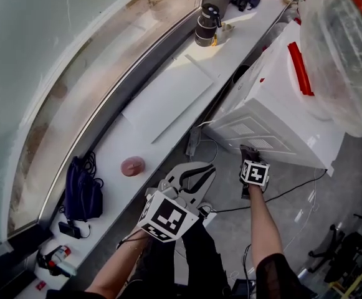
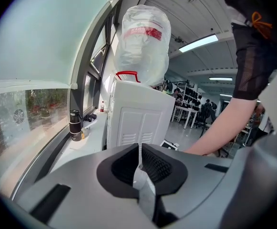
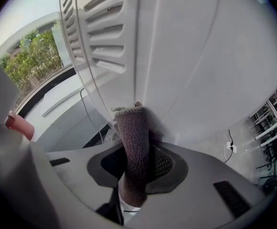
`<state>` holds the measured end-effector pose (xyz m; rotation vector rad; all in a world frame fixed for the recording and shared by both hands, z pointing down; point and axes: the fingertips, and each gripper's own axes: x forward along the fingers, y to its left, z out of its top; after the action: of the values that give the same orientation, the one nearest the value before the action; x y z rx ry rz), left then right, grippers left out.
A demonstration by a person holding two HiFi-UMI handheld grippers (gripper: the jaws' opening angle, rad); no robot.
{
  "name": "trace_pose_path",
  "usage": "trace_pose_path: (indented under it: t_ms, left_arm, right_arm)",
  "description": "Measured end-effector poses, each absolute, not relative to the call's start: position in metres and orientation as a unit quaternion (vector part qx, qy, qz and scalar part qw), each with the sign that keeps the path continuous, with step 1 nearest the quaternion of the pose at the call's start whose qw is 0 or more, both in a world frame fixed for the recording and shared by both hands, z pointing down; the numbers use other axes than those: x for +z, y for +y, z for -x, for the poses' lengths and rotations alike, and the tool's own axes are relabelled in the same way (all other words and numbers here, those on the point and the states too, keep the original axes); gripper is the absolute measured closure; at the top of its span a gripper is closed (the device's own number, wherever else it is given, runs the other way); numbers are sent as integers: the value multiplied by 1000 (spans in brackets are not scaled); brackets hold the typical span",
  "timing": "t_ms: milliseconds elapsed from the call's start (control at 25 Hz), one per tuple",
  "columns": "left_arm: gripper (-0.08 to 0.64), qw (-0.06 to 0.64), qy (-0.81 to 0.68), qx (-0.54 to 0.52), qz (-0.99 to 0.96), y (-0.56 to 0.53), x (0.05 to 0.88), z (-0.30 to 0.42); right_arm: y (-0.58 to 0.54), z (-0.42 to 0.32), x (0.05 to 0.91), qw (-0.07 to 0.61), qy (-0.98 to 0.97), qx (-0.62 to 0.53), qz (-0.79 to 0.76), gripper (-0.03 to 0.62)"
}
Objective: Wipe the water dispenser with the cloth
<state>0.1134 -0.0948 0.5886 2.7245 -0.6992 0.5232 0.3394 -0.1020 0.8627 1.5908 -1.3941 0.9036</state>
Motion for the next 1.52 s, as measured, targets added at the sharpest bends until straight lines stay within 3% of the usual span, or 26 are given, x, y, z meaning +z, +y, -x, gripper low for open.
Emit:
trace_pose_path:
  t_ms: [280, 800, 1040, 1520]
  left_arm:
    - [531, 140, -233, 182, -945, -89, 569, -113]
    - [530, 143, -211, 179, -950, -64, 484, -105]
    - [531, 122, -187, 184, -957, -49, 427, -93]
    - [530, 93, -73, 180, -976, 1, 370, -88]
  right_arm:
    - [-84, -312, 817, 339, -611, 361, -617, 485]
    - [-34, -246, 558, 178, -676, 335, -632, 483]
    - [-15, -233, 463, 154, -689, 299, -642, 483]
    - [47, -231, 377, 57, -631, 276, -722, 483]
